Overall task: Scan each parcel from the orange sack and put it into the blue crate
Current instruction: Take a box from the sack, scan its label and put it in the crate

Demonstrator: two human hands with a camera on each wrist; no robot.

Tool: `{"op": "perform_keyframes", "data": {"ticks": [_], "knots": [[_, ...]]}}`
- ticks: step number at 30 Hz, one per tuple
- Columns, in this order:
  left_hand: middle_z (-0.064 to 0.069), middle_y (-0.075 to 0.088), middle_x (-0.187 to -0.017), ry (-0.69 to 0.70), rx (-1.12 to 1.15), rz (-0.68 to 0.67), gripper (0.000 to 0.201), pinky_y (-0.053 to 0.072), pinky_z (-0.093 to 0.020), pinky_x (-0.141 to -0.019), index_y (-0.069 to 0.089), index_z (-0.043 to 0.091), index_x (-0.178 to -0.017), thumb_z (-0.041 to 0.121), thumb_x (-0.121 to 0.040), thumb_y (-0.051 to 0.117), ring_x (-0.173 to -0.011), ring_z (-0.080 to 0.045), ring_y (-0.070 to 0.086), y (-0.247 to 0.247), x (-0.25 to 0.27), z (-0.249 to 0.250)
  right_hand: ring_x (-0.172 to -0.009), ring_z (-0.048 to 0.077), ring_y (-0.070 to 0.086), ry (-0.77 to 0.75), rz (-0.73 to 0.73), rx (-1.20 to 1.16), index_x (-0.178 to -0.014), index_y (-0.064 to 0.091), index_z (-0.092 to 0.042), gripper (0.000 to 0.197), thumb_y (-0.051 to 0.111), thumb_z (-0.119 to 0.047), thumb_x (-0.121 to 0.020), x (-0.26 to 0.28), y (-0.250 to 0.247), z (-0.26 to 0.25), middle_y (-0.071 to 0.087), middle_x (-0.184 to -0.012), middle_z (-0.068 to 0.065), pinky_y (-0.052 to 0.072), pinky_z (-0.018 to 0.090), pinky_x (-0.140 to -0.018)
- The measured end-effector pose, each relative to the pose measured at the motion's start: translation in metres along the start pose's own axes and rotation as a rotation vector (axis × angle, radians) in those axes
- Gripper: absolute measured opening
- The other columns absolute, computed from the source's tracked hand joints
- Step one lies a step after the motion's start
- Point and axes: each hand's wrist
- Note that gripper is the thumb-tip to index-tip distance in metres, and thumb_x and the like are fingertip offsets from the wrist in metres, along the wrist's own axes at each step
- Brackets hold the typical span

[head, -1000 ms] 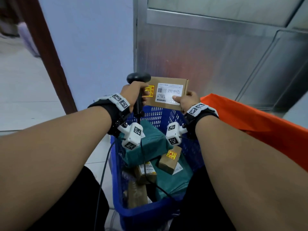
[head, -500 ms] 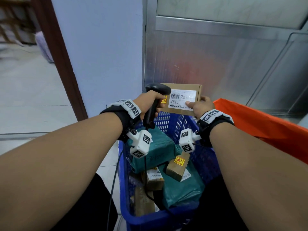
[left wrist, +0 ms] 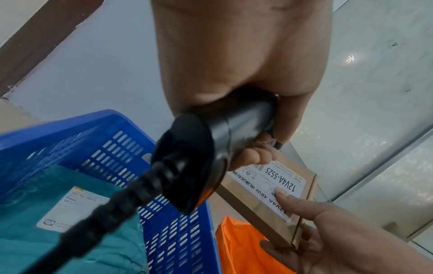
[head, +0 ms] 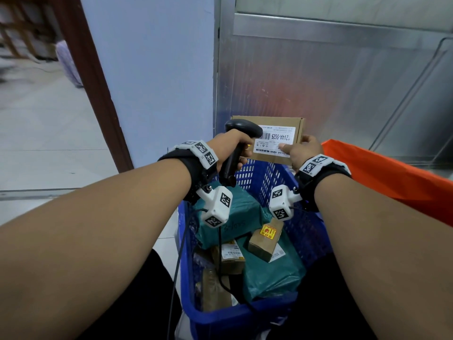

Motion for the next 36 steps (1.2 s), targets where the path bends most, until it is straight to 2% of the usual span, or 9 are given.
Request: {"op": "perform_keyframes", "data": {"ticks": [16,21,26,36], "knots": [[-0.001,0.062,-0.068,0.006,0.042,0.013,0.017,0.047,-0.021,-0.048,0.06,0.012,-0.077,0.02,-0.092,0.061,-0.054,-0.013,0.054,-0.001,0.008,0.005,-0.097,0.025,0.071,0.002,0.012,0.006,-0.128,0.052,-0.018,0.06,0.084,-0.014,-0.078,0.007,0.001,-0.005,0.072,-0.115,0.003,0.059,0.044,-0.09],[0.0,0.061,-0.067,-0.022,0.033,-0.002,0.015,0.044,-0.021,-0.05,0.058,0.013,-0.081,0.02,-0.094,0.06,-0.055,-0.012,0.054,-0.001,0.012,0.011,-0.099,0.025,0.07,-0.02,0.022,0.014,-0.127,0.052,-0.017,0.059,0.084,-0.015,-0.078,0.01,0.001,-0.006,0.071,-0.117,0.004,0.057,0.043,-0.093],[0.0,0.06,-0.066,-0.032,0.052,-0.013,0.02,0.044,-0.021,-0.05,0.055,0.014,-0.075,0.019,-0.094,0.061,-0.057,-0.013,0.055,-0.004,0.015,0.019,-0.102,0.023,0.069,-0.032,0.019,0.02,-0.128,0.052,-0.015,0.056,0.082,-0.015,-0.081,0.009,-0.002,-0.005,0.07,-0.118,0.002,0.056,0.041,-0.095],[0.001,0.057,-0.063,-0.027,0.043,-0.031,0.023,0.044,-0.022,-0.048,0.053,0.016,-0.071,0.023,-0.089,0.064,-0.057,-0.015,0.056,-0.005,0.015,0.021,-0.099,0.026,0.071,-0.001,0.016,0.006,-0.122,0.052,-0.018,0.055,0.084,-0.013,-0.077,0.0,0.001,0.0,0.071,-0.116,0.005,0.058,0.045,-0.091]]}}
Point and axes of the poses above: each hand's wrist, its own x-axis away from the middle knuckle, its own y-axis out of the palm, z = x × y
